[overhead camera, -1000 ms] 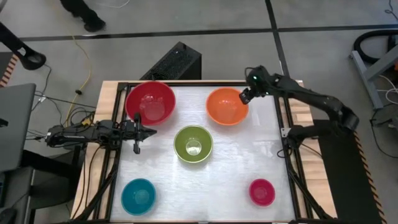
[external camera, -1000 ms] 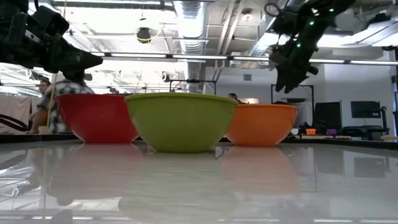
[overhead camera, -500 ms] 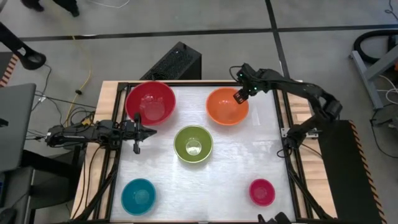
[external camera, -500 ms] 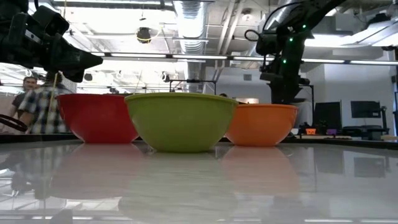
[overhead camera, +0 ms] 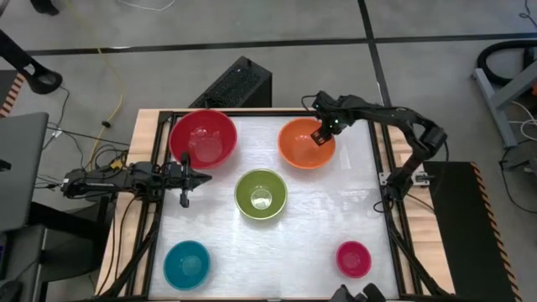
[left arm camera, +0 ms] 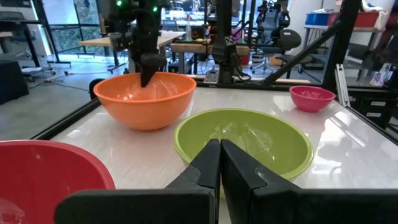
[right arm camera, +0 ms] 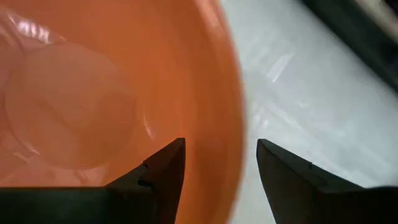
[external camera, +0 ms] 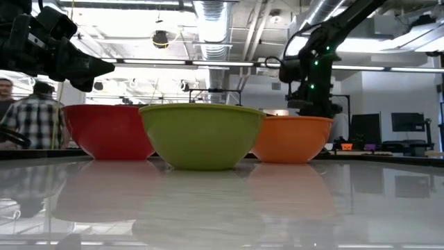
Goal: Nest bowls inside each other
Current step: Stack the orange bowl on top of the red bowl
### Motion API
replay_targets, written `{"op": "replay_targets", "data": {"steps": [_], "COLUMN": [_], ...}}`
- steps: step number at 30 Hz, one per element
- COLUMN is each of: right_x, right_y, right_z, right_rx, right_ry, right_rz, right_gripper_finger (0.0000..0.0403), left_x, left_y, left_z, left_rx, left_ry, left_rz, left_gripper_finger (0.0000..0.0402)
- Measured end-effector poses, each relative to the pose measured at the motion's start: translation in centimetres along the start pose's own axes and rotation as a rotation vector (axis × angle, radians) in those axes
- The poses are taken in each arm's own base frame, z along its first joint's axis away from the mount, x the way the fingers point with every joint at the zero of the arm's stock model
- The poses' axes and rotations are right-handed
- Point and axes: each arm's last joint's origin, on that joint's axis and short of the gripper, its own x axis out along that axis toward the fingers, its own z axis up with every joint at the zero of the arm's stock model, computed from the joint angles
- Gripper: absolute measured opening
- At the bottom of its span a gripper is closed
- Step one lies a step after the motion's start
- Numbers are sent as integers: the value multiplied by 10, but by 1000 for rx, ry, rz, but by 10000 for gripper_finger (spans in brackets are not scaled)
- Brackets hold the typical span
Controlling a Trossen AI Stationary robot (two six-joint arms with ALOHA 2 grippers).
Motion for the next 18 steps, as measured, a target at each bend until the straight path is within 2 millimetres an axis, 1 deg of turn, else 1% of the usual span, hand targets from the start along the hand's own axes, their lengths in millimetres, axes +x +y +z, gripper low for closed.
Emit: {"op": "replay_targets", "data": {"steps": [3,6,10,11,15,18], "right_x": [8,13,9,6,-5,-20], "right_y": [-3,-5,-7,-7,-10,-11], "right_z": [1,2,4,4,5,7], "right_rx": [10,20,39,44,61,64], "right_ry": [26,40,28,17,-44,-132], "right_rz": [-3,-1,67,82,114,111], "right_gripper_finger": [178,122,34,22,21,17], "left_x": [0,0,0,0,0,0], "left_y": [0,0,0,0,0,0], "left_z": [0,0,0,0,0,0], "left_rx": [0,0,0,0,0,0], "left_ry": [1,0,0,0,0,0], "left_rz": [0,0,0,1,0,1], "left_gripper_finger": [0,0,0,0,0,0]}}
